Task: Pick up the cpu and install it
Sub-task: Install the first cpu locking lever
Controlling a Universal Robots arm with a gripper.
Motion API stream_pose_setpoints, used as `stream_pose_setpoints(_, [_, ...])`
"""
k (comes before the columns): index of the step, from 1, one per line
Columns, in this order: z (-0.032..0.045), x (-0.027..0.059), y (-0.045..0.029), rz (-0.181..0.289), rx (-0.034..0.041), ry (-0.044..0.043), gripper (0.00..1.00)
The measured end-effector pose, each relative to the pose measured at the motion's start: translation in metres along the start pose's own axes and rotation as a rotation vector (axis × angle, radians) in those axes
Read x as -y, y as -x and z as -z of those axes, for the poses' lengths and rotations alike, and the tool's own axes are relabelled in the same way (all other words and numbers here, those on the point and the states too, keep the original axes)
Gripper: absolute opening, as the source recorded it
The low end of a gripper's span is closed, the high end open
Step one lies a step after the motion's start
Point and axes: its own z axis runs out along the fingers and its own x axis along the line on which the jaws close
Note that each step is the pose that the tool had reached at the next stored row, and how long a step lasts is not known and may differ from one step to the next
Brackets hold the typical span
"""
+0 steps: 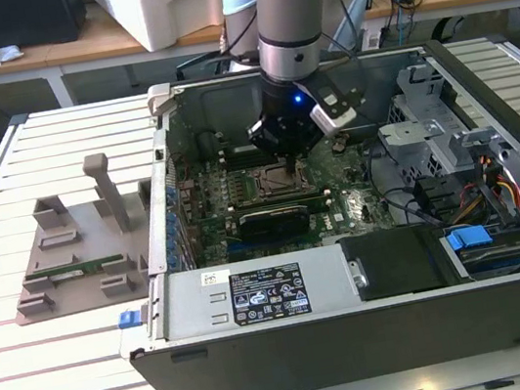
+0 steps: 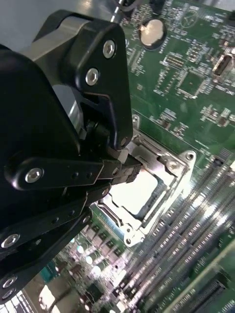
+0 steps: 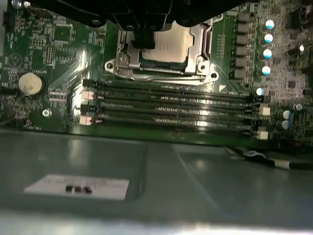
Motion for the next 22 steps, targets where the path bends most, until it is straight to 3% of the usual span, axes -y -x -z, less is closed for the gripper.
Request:
stream_pose_setpoints(2, [0.0006, 0.0004, -0.0001, 0.0, -0.0002, -0.0003, 0.11])
stream_pose_setpoints(10, [0.0274, 0.0002, -0.0009, 0.0, -0.0002, -0.0007, 0.11])
stream_pose_setpoints(17, [0.0396, 0.0001, -0.0013, 0.0, -0.0001, -0.0007, 0.11])
stream_pose_setpoints(22, [0.0562, 0.0, -0.0018, 0.0, -0.0002, -0.0018, 0.11])
